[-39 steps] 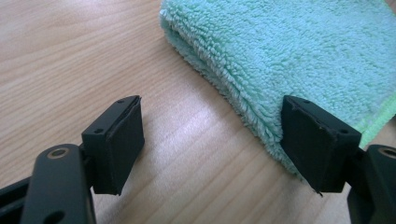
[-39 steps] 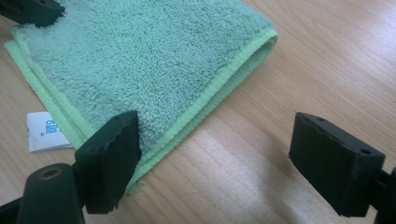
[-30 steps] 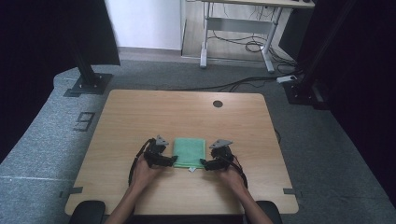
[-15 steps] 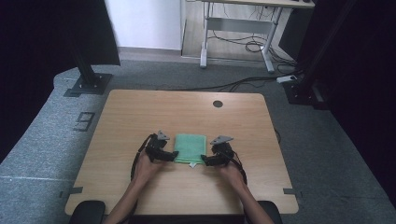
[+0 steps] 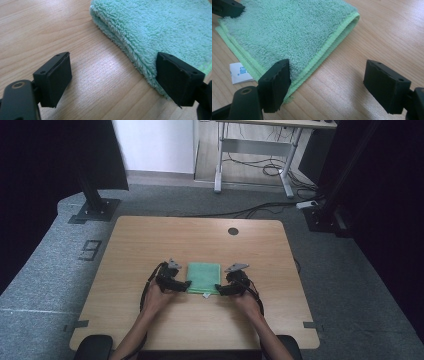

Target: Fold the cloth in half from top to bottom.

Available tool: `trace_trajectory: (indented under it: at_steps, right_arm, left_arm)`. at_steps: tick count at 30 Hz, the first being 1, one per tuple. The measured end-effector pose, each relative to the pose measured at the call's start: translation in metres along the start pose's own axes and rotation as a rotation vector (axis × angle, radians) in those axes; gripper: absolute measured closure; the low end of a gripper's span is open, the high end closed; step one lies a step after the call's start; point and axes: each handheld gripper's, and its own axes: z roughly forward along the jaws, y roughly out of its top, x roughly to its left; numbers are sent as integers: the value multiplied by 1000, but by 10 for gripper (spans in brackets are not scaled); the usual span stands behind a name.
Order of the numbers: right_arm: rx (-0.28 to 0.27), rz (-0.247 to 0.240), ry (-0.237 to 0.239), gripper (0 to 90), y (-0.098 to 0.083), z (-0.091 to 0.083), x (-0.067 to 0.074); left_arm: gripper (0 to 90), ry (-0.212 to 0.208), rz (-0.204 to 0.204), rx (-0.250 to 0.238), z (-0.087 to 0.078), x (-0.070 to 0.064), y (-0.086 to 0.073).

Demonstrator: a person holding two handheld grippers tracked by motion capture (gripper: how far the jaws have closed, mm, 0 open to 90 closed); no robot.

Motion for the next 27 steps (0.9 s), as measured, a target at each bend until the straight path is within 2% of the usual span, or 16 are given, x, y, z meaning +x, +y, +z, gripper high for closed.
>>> trace_trajectory:
  at_steps: [5,8,15,21,27]
  right_arm:
    - [4,12,4,207,1,-1,0]
    - [0,8,4,207,1,-2,0]
    - [-16,-3,27,177,4,-9,2]
    - [-26,-17,49,140,5,-18,3]
    - [-34,-26,68,92,4,-29,1]
  left_arm:
    - [135,-25,-15,-7,-1,3,-1]
    - [128,-26,-25,-7,-3,2,1]
    - [123,-33,17,-8,-12,-7,7]
    - [33,-44,70,17,-20,-16,8]
    - [0,-49,88,9,-32,-20,6]
